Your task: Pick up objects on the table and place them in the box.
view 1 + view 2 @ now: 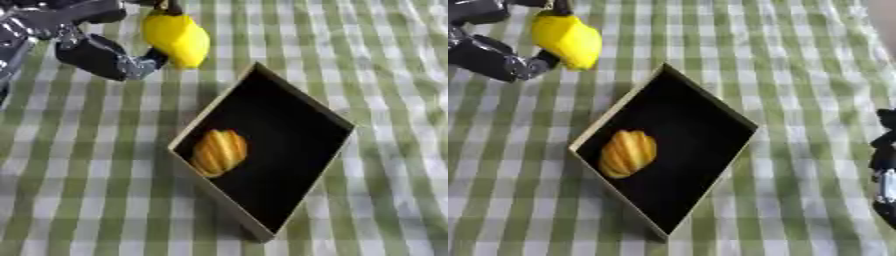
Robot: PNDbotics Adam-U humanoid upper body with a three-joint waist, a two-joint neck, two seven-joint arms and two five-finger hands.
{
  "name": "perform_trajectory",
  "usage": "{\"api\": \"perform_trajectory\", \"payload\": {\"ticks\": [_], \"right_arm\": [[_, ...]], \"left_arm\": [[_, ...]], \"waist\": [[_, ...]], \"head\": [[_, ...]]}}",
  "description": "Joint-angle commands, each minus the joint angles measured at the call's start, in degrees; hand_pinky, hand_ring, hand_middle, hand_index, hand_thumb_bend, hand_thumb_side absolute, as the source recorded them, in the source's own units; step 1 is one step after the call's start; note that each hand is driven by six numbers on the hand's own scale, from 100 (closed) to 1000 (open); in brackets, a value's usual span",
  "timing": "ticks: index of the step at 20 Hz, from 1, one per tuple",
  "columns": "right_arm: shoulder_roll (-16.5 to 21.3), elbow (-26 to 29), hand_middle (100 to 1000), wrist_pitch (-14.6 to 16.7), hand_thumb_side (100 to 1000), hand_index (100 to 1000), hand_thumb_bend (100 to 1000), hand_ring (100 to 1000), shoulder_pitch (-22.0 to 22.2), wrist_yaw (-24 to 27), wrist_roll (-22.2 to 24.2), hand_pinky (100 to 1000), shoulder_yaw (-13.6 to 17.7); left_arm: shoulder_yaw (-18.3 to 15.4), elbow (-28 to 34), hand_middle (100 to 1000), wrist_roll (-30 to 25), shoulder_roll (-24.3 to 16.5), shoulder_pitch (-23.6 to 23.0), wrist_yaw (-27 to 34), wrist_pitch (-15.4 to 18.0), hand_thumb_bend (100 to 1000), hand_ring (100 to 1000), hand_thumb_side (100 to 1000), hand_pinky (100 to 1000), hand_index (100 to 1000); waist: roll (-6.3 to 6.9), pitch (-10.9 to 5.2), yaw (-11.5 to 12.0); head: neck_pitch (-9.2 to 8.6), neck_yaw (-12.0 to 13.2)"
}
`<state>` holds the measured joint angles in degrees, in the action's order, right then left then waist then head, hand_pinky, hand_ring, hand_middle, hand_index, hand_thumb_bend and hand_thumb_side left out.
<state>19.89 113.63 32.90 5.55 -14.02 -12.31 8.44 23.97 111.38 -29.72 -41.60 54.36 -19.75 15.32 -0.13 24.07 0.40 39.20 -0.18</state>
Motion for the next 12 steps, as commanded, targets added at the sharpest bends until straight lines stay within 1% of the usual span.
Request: {"api": "perform_trajectory", "payload": {"ticks": [1, 3, 5, 6, 8, 12], "right_arm": [[1.1, 1.0, 445, 0.0, 529, 723, 100, 777, -0.1, 0.5, 0.5, 908, 0.4], [1.1, 1.0, 445, 0.1, 529, 724, 100, 778, -0.2, 0.8, 0.8, 910, 0.4], [1.0, 1.0, 444, 0.0, 529, 723, 100, 778, -0.3, 1.1, 1.2, 910, 0.4], [0.9, 1.0, 444, 0.0, 529, 723, 100, 778, -0.3, 1.2, 1.4, 911, 0.4], [0.8, 1.0, 443, -0.1, 529, 723, 100, 778, -0.5, 1.5, 1.8, 911, 0.4], [0.6, 1.0, 442, -0.3, 528, 723, 100, 778, -0.7, 1.9, 2.4, 912, 0.3]], "left_arm": [[2.5, 3.1, 554, -0.6, -0.5, 2.2, 3.2, 1.3, 100, 592, 179, 685, 699], [4.1, 3.2, 555, -1.1, 0.7, 2.9, 3.4, 2.0, 100, 593, 189, 686, 702], [5.1, 3.2, 553, -1.7, 1.7, 2.7, 2.7, 1.6, 100, 589, 198, 685, 700], [5.5, 3.2, 553, -2.0, 2.2, 2.5, 2.3, 1.2, 100, 588, 197, 684, 699], [6.1, 3.2, 551, -2.6, 3.1, 1.8, 1.0, 0.1, 100, 586, 229, 684, 699], [6.8, 3.2, 551, -3.9, 5.8, 0.3, -2.6, -3.1, 100, 585, 240, 682, 699]], "waist": [[-0.05, -1.49, 0.1], [-0.06, -1.60, 0.2], [-0.09, -1.66, 0.4], [-0.10, -1.68, 0.4], [-0.09, -1.68, 0.5], [-0.15, -1.58, 0.5]], "head": [[-0.38, -0.3], [-0.23, -0.3], [-0.16, -0.3], [-0.13, -0.3], [-0.15, -0.2], [-0.28, -0.3]]}}
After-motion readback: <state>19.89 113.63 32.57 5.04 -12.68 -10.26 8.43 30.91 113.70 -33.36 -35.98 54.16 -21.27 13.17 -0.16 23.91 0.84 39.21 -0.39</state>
